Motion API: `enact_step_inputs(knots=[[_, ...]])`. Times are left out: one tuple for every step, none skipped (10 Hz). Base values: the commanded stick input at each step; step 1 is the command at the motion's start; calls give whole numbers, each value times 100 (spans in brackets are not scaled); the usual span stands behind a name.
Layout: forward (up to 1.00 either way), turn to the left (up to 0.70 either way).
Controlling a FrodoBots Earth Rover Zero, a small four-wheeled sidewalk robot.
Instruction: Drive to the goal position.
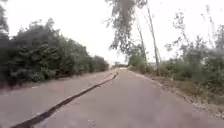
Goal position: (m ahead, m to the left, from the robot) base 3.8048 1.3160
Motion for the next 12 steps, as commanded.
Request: enact_step_inputs(knots=[[100, 0], [100, 0], [100, 0], [100, 0], [100, 0], [100, 0], [100, 0], [100, 0], [100, 0], [100, 0], [100, 0], [100, 0]])
